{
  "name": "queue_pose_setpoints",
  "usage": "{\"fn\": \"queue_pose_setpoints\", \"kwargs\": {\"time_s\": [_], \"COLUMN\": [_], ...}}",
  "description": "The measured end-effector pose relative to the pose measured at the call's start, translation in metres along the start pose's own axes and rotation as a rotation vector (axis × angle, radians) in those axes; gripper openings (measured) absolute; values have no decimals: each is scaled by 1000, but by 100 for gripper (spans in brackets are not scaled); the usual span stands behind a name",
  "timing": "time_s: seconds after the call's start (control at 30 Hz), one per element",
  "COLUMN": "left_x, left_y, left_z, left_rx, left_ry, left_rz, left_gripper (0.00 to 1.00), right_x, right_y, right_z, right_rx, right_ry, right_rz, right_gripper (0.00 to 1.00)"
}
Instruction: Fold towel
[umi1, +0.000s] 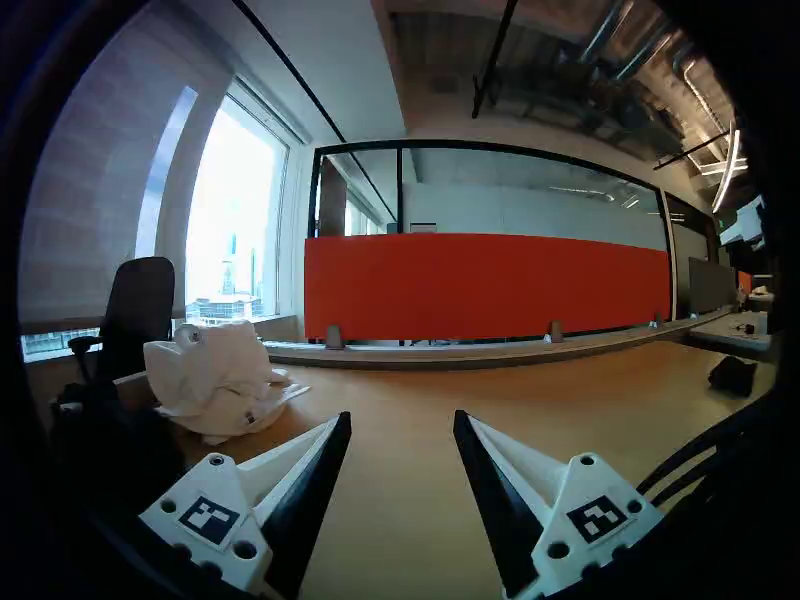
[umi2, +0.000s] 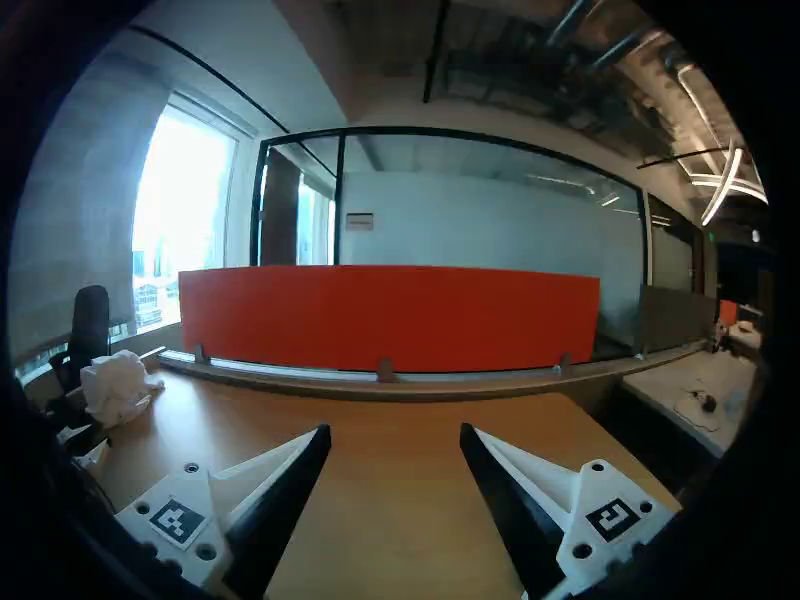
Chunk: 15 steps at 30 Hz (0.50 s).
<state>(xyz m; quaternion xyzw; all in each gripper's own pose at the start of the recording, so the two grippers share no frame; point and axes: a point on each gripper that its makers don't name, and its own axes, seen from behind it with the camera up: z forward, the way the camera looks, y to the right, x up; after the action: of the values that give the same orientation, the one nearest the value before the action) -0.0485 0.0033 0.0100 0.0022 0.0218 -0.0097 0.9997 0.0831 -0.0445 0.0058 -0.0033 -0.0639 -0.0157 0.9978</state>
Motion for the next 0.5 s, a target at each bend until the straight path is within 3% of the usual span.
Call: {"fn": "queue_pose_setpoints", "kwargs": {"time_s": [0.5], "left_x": [0], "left_y": [1], "left_z": [0], "left_rx": [-5], "left_ry": [-2], "left_rz": [1], "left_gripper": [75], "right_x": [2], "right_y": [15], "right_z": [-3], "right_rx": [-14], "right_ry": [15], "right_rz": [-9], "right_gripper": [100]}}
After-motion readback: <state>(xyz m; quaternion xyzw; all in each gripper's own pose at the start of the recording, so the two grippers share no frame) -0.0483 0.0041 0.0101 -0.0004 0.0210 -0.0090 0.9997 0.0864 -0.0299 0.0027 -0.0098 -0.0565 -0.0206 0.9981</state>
